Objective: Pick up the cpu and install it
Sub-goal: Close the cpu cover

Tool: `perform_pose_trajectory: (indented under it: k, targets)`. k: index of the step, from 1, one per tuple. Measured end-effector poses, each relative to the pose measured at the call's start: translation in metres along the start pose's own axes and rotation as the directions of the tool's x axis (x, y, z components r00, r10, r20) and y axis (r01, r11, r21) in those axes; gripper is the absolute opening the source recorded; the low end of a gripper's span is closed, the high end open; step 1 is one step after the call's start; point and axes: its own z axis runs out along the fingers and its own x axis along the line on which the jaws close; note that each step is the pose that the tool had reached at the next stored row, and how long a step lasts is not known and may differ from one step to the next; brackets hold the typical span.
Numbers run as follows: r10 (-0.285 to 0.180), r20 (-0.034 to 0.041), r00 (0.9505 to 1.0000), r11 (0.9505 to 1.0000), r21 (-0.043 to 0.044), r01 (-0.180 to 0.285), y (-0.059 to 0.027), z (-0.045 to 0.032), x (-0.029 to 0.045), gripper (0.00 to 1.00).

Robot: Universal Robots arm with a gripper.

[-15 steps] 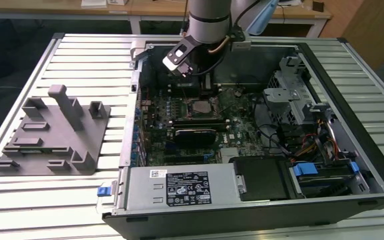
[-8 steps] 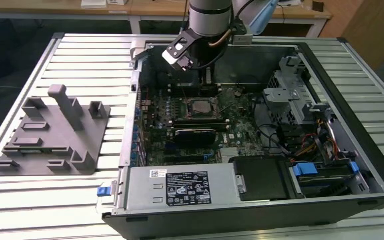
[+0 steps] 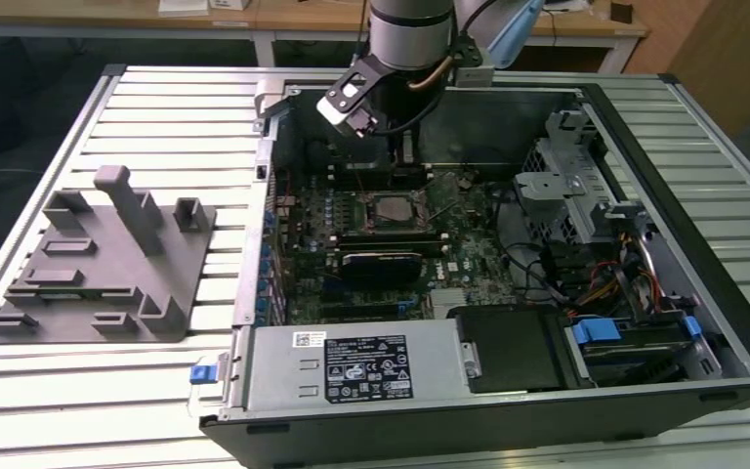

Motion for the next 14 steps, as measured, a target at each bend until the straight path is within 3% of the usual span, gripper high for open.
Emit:
perform_pose_trajectory:
  k: [6, 14]
  targets:
    - [0.0, 0.0, 1.0, 1.0, 0.0, 0.0, 0.0001, -0.0035, -0.0001, 0.11]
    - [0.0, 0.0, 1.0, 1.0, 0.0, 0.0, 0.0006, -0.0144, -0.0003, 0.11]
